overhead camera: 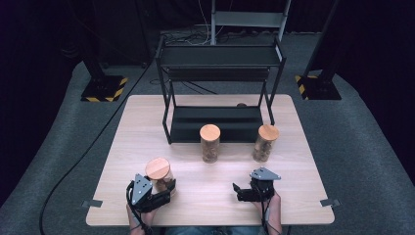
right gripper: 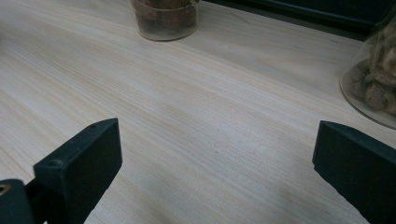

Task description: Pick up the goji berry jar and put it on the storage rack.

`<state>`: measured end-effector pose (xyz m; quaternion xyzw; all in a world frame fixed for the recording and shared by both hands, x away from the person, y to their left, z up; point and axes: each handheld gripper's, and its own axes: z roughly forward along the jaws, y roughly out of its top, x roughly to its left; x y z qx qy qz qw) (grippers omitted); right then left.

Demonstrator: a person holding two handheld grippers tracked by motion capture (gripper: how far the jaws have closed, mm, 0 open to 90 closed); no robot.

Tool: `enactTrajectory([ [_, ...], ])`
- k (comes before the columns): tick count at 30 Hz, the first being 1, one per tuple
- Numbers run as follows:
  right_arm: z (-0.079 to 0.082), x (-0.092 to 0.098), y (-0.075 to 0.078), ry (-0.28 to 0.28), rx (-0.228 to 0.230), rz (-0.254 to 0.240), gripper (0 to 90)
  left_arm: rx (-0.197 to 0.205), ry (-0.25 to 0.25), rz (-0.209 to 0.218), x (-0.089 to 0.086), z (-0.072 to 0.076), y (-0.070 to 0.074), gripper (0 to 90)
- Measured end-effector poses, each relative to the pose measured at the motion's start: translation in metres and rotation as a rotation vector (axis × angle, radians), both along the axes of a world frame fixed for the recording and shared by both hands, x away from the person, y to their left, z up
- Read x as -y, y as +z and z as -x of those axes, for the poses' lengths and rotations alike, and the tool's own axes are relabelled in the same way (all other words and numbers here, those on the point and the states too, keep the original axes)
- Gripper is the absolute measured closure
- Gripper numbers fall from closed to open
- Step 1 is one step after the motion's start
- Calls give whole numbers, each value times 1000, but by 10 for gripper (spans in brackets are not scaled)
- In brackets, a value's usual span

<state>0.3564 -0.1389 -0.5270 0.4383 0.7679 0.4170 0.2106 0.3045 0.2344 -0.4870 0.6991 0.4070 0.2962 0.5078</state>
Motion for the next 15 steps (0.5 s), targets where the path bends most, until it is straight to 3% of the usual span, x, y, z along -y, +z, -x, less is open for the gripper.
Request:
enactTrajectory([
  [15,-1,0,0,-1,-5,-3,3,5,-15,2,4,-11,5,250],
])
